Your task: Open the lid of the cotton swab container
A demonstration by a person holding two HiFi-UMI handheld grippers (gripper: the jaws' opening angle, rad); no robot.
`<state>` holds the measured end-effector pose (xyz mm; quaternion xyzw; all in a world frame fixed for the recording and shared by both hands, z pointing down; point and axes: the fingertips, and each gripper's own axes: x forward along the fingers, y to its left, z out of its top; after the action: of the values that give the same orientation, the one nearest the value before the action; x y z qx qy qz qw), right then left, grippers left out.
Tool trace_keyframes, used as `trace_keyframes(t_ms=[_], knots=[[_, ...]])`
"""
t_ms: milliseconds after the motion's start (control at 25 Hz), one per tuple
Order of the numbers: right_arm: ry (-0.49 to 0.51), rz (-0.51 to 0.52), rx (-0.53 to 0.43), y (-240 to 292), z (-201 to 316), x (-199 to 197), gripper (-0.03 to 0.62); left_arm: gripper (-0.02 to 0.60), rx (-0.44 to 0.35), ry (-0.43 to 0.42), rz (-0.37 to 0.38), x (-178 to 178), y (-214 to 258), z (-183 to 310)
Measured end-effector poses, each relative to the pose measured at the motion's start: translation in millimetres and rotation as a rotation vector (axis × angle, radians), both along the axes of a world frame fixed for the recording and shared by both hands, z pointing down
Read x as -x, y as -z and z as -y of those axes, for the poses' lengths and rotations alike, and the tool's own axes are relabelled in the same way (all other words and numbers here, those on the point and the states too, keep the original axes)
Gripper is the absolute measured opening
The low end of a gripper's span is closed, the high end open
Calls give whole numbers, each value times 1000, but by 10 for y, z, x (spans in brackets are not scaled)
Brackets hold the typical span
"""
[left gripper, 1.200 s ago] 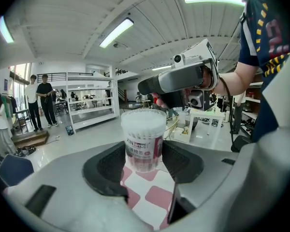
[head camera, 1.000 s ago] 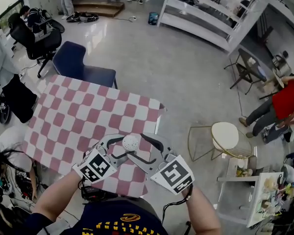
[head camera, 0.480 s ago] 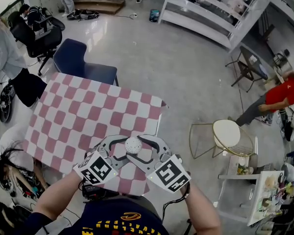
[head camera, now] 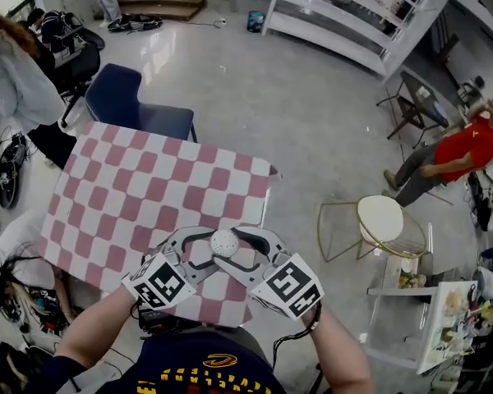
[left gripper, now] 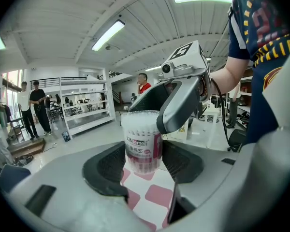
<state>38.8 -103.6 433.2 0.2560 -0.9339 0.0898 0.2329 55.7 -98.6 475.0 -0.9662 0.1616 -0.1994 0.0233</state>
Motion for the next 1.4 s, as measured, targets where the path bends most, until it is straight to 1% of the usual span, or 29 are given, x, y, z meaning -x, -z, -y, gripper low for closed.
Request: trace_keyframes(t_ms=[160,360,520,600,880,1040,1400], knots=[[-13,38,43,-39,10,-8,259,239,17,-7,0,2,-56,-16],[-57,196,188,-9,65,6,259,239,-14,-12,21,23,-108,16],[-79,287,276,21,89,19,259,239,-5,-15,10,56,-108,10],[-78,308,295,37,86,17,259,239,-1,-17,5,61,-98,-3],[-104,323,226,152,145,-87,259,239,23,-13,-10,39,-131,-55],[-136,336,192,217,248,-165,259,239,38,-5,-16,48,-160,-46],[-212,405,195,297,387,-320,259,239,41,-12,-25,50,-163,-120]])
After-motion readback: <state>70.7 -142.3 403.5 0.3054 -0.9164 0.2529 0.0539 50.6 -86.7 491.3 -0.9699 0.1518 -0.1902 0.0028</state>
